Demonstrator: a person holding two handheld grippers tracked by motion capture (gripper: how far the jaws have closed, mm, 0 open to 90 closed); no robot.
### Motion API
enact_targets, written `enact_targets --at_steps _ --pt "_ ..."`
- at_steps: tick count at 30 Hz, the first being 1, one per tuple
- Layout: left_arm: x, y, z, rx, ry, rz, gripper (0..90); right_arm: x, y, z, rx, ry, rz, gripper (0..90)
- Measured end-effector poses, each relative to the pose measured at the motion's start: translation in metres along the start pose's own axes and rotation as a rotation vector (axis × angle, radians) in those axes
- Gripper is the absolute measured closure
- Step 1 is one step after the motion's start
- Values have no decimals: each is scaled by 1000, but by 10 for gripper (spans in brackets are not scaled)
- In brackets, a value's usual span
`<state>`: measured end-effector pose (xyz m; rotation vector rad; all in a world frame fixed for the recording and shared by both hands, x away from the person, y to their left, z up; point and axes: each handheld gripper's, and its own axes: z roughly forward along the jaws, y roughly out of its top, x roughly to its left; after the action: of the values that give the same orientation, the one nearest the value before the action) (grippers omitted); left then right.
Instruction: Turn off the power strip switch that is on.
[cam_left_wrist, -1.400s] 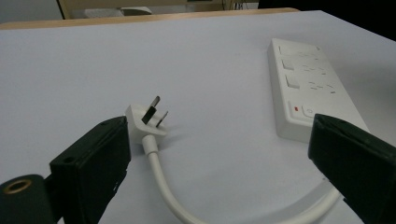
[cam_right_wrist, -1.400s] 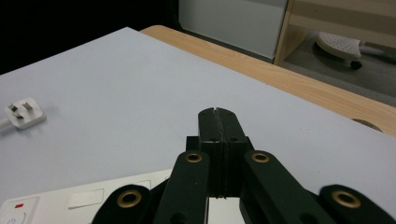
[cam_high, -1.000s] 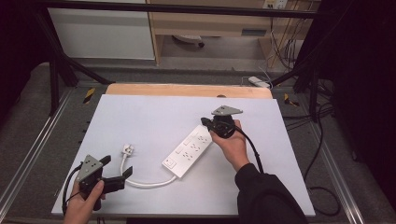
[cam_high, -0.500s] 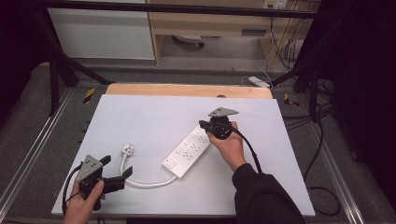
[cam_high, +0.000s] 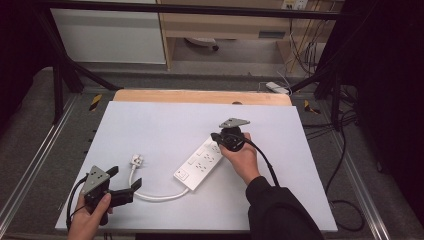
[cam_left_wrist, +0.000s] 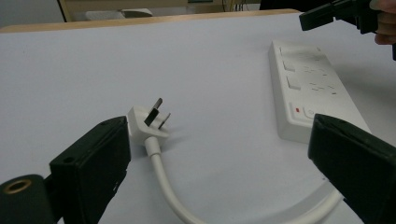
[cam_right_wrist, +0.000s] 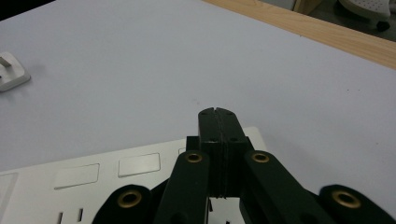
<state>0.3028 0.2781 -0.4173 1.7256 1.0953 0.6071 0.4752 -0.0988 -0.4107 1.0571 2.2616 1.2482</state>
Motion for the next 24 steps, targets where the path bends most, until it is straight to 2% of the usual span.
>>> enact_targets --at_steps 24 --pt "1 0 0 -2 1 1 59 -1 -6 16 17 -13 -6 900"
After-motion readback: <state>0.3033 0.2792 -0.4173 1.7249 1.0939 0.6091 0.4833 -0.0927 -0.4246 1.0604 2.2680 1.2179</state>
